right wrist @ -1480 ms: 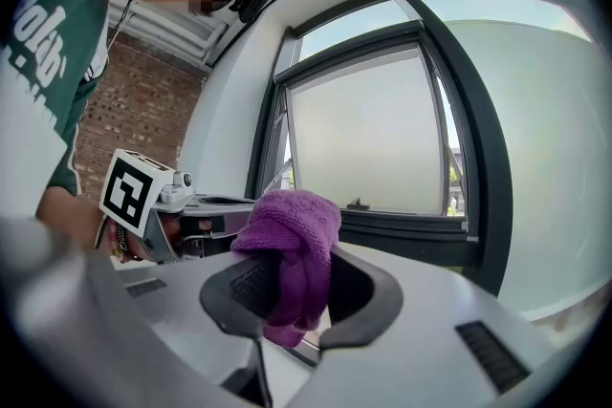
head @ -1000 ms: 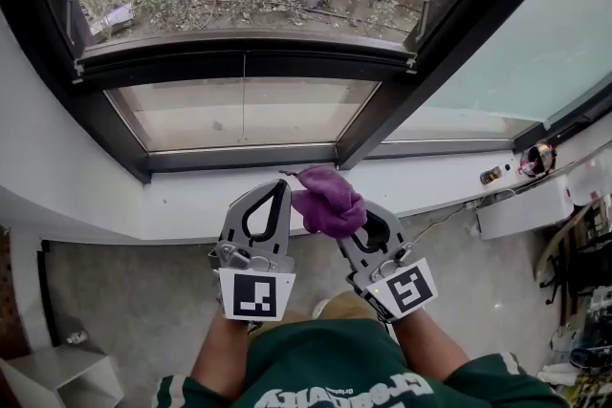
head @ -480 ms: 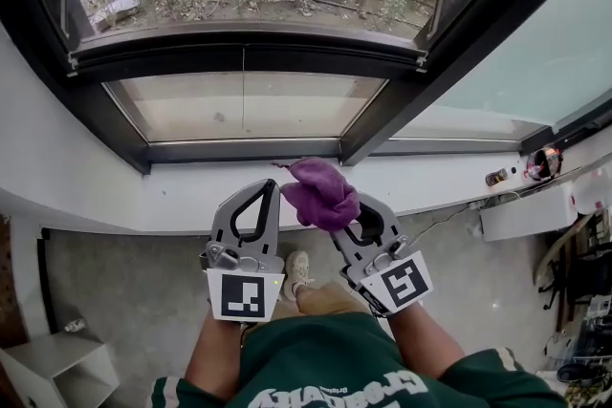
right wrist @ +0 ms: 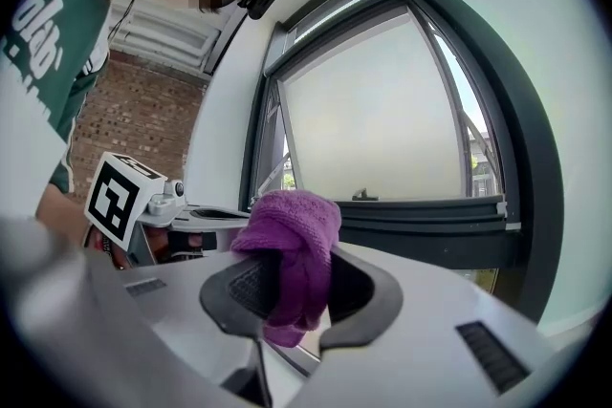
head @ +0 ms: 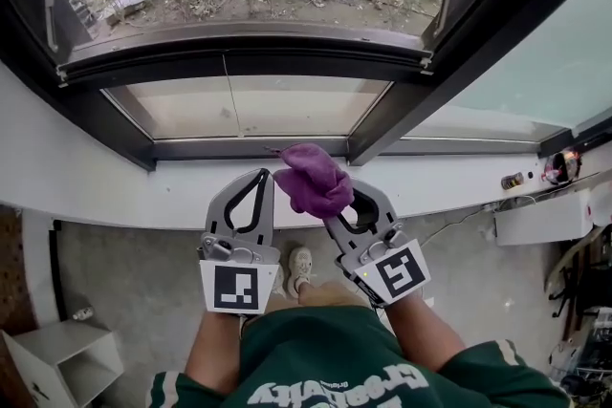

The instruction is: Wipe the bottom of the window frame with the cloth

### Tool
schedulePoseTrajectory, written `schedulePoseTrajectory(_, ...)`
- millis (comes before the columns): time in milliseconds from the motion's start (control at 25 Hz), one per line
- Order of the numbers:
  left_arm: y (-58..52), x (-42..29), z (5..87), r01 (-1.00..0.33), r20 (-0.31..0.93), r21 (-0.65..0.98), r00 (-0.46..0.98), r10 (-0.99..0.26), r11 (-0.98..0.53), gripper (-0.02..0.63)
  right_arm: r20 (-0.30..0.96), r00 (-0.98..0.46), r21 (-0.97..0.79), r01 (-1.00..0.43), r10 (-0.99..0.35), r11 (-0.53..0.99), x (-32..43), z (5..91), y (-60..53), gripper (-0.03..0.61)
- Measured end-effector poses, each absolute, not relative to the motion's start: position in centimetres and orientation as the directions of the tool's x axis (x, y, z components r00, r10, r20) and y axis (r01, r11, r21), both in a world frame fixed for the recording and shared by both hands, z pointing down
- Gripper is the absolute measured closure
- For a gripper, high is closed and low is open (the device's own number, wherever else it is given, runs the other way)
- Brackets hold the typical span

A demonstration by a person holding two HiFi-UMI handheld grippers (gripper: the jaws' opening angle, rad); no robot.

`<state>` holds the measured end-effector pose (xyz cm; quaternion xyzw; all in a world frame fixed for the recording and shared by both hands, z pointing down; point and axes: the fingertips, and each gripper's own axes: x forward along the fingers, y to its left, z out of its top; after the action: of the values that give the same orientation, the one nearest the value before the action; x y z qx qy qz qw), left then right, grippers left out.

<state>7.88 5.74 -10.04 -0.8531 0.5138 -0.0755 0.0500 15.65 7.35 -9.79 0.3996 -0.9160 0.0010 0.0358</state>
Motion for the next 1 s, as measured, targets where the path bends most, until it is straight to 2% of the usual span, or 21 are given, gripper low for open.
schedulePoseTrajectory(240,3.5,10.9,-9.4,-0.876,0.112,-0.126,0.453,-0.884,-0.465,0.604,0.06,-0.69,-0.013,-0.723,-0.722,0.69,18.3,-8.9,5.0,0.474)
schedulePoseTrajectory(480,1.8,13.6,-8.2,-0.857,0.165,-0.219,0.439,-0.883,-0.467,0.604,0.027,-0.698,-0.061,-0.716,-0.716,0.696,20.6,-7.6,3.1,0.474)
schedulePoseTrajectory(640,0.8,15.2,-7.3,-0.855,0.184,-0.196,0.449,-0.874,-0.48,0.604,0.036,-0.695,-0.111,-0.717,-0.718,0.689,21.6,-6.4,1.8,0.474)
schedulePoseTrajectory(800,-0.1,15.5,-6.3,-0.853,0.218,-0.182,0.45,-0.866,-0.489,0.604,0.029,-0.691,-0.129,-0.719,-0.722,0.683,22.4,-5.2,1.3,0.474)
schedulePoseTrajectory(1000,-1.4,14.4,-5.9,-0.852,0.221,-0.172,0.455,-0.862,-0.494,0.604,0.08,-0.683,-0.162,-0.727,-0.726,0.667,21.8,-3.5,0.4,0.474)
